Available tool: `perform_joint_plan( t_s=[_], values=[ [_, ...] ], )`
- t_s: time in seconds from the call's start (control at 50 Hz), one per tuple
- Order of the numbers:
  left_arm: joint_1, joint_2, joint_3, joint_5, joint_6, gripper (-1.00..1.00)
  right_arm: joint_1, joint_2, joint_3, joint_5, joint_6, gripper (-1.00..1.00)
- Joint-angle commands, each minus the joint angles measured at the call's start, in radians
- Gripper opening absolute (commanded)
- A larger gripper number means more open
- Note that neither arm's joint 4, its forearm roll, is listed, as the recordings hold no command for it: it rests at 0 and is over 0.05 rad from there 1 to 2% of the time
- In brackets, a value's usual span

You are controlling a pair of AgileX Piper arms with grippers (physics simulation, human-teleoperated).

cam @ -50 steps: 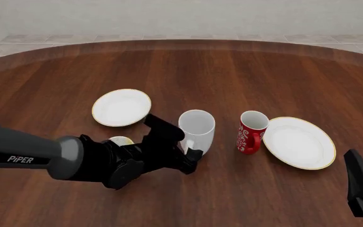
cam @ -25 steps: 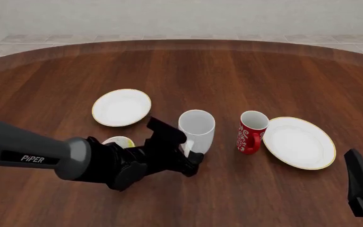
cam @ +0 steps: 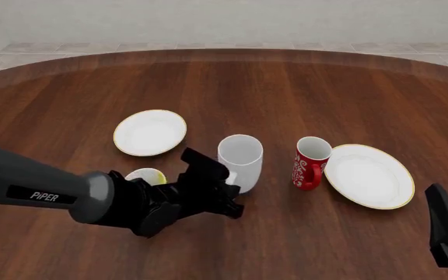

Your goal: Put the white mug on the left plate.

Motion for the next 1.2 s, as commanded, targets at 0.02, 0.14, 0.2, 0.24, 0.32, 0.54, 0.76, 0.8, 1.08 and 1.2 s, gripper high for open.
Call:
perform_joint_plan(
  t_s=[0.02, 0.14, 0.2, 0.24, 0.32, 0.54, 0.76, 0.8, 1.08, 1.2],
  values=[
    [0.016, 0.007, 0.012, -0.011, 0.019, -1.00, 0.002, 0.000, -0.004, 0.003, -0.004, 1.00],
    [0.018, 0.002, 0.013, -0.008, 0.018, -1.00, 0.001, 0.000, -0.003, 0.003, -0.004, 1.00],
    [0.022, -0.006, 0.013, -0.005, 0.025, -1.00, 0.002, 0.000, -0.004, 0.003, -0.006, 1.00],
    [0.026, -0.010, 0.015, -0.003, 0.031, -1.00, 0.001, 0.000, 0.003, -0.004, -0.006, 1.00],
    [0.027, -0.036, 0.014, 0.012, 0.041, -1.00, 0.000, 0.000, 0.000, -0.001, -0.005, 1.00],
    [0.030, -0.098, 0.010, 0.053, 0.066, -1.00, -0.001, 0.000, -0.001, -0.002, -0.002, 1.00],
    [0.036, -0.143, -0.005, 0.094, 0.086, -1.00, -0.002, 0.000, -0.004, 0.000, 0.000, 1.00],
    [0.033, -0.153, -0.009, 0.103, 0.087, -1.00, -0.002, 0.000, -0.003, -0.001, 0.001, 1.00],
    [0.023, -0.187, -0.023, 0.141, 0.091, -1.00, -0.002, 0.000, -0.003, -0.002, 0.003, 1.00],
    [0.022, -0.217, -0.031, 0.169, 0.103, -1.00, -0.002, 0.000, -0.003, -0.002, 0.004, 1.00]
  ],
)
